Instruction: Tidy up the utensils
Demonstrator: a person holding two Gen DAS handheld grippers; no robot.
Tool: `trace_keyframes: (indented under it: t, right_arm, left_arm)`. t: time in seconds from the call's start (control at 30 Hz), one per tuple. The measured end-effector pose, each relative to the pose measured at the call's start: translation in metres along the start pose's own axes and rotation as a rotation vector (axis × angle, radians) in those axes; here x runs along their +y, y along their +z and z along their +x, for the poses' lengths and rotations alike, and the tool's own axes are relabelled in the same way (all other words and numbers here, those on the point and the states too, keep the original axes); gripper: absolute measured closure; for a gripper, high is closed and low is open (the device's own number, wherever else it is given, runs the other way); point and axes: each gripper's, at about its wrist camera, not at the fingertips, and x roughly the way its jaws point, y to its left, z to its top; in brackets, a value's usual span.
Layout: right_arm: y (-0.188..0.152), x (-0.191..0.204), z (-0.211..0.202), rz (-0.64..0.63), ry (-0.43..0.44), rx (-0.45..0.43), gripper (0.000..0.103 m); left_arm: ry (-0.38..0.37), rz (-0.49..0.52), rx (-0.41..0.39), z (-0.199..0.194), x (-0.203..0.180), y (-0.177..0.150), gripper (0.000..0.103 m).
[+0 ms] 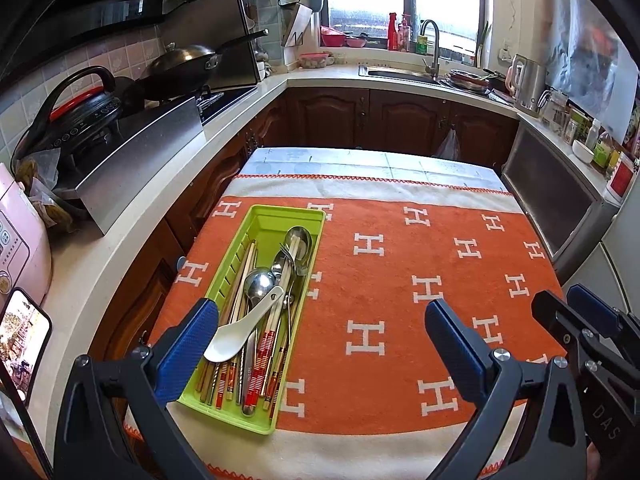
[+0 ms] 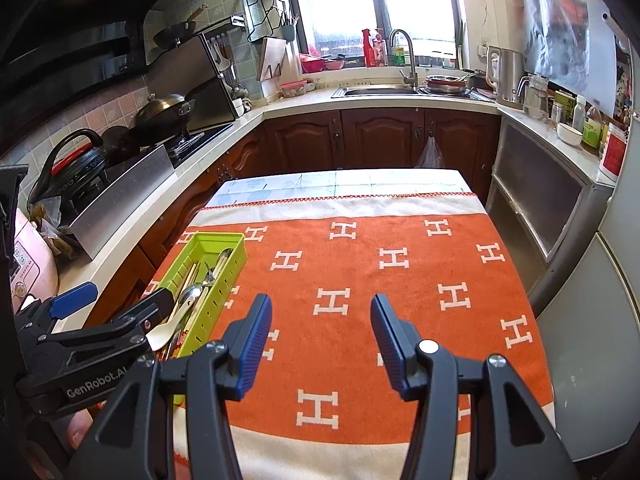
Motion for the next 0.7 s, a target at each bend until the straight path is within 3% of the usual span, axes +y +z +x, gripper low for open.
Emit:
trace_keyframes:
  t: [0.7]
  right_arm:
    - [-0.0052,-0.0028,0.0033,0.003,0.001,0.012,0.051]
  left_arm:
    - [-0.01,0.003,0.008,-0.0006,-0.0059,-0.0017,0.001]
